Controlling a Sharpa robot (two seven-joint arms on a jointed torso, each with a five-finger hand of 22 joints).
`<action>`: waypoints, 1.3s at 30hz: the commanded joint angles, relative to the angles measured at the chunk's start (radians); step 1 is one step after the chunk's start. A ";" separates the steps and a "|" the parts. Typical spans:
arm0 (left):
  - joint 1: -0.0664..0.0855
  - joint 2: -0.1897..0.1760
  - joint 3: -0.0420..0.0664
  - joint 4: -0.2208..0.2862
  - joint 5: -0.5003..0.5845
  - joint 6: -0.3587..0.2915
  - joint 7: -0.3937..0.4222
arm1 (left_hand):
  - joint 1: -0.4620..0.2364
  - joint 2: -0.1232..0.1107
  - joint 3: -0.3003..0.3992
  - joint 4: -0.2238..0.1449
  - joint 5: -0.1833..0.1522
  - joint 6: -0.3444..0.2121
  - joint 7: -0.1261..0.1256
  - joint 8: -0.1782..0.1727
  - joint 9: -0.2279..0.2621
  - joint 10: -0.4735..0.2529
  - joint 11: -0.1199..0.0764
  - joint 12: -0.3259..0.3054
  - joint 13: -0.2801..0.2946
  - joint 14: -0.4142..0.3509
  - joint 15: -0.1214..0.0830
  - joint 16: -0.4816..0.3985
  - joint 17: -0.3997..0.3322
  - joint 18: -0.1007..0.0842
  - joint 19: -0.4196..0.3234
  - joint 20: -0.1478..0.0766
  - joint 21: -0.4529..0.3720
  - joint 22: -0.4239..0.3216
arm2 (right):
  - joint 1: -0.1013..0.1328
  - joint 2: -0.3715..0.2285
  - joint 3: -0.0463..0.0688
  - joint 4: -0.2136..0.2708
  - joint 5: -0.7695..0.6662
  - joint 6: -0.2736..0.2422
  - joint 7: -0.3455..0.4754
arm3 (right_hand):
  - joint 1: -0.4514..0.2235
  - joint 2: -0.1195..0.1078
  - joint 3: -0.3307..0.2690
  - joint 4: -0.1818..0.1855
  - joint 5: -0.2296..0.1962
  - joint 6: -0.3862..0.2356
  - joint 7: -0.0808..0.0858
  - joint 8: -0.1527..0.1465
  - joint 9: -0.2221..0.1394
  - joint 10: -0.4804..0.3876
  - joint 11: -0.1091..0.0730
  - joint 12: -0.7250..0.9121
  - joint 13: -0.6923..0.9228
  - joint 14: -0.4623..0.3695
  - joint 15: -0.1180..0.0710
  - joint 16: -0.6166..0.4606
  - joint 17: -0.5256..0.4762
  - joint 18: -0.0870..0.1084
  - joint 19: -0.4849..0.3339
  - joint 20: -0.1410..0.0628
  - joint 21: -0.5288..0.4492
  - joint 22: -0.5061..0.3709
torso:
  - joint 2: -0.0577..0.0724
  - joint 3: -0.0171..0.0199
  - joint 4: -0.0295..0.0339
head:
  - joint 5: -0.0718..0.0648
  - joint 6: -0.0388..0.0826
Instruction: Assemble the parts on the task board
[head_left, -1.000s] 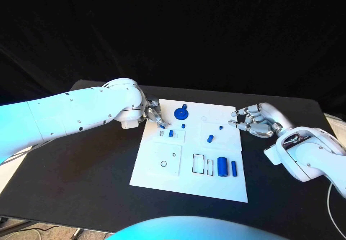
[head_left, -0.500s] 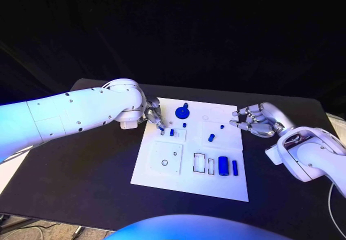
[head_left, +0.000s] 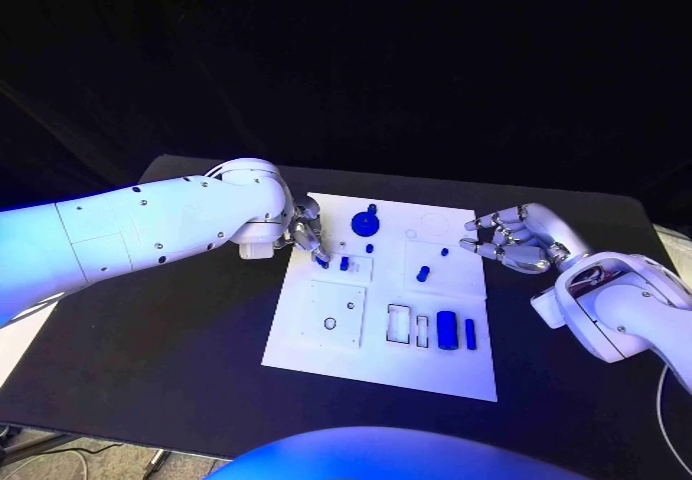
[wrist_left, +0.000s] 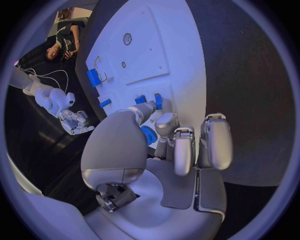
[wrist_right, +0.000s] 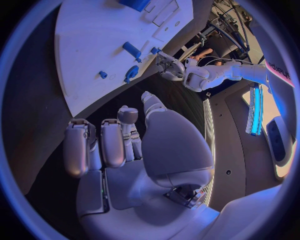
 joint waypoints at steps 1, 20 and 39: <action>-0.004 0.000 -0.001 0.001 -0.005 0.033 -0.008 | 0.010 0.001 0.131 -0.126 0.007 0.003 -0.002 0.004 0.000 0.006 0.001 0.002 -0.001 0.105 0.000 0.003 0.263 0.004 0.007 0.003 0.004 0.095 | -0.001 0.001 0.000 0.002 -0.010 0.003 0.007 | 0.004 0.005 -0.002 0.002 0.005 0.007 0.000 0.001 0.001 -0.005 -0.001 -0.006 -0.001 0.035 -0.007 -0.004 -0.001 0.019 -0.006 0.002 -0.004 -0.001 | 0.000 0.0005 -0.0002 | 0.001 -0.002; -0.012 0.000 -0.002 0.009 -0.004 -0.032 0.005 | 0.005 0.002 0.138 -0.124 0.007 0.006 -0.003 0.007 -0.001 0.012 0.001 0.007 0.005 0.105 0.000 0.003 0.263 0.002 0.010 0.003 0.009 0.101 | -0.001 0.001 0.000 0.002 -0.009 0.004 0.008 | 0.007 0.007 -0.004 0.003 0.011 0.009 0.000 0.002 0.001 -0.005 -0.001 -0.006 -0.002 0.035 -0.008 -0.005 -0.001 0.019 -0.006 0.002 -0.004 -0.001 | 0.000 0.0015 -0.0006 | -0.001 -0.006; -0.026 -0.063 -0.002 0.097 0.038 -0.182 0.007 | -0.002 -0.004 0.154 -0.126 0.008 0.012 -0.005 0.013 -0.003 0.021 -0.002 0.014 0.011 0.105 -0.002 0.003 0.263 0.000 0.016 0.001 0.018 0.109 | -0.003 0.002 0.000 0.000 -0.009 0.005 0.008 | 0.007 0.007 -0.004 0.003 0.011 0.009 0.000 0.002 0.001 -0.005 -0.001 -0.006 -0.002 0.035 -0.008 -0.005 -0.001 0.019 -0.006 0.002 -0.004 -0.001 | -0.001 0.0012 0.0007 | 0.002 -0.010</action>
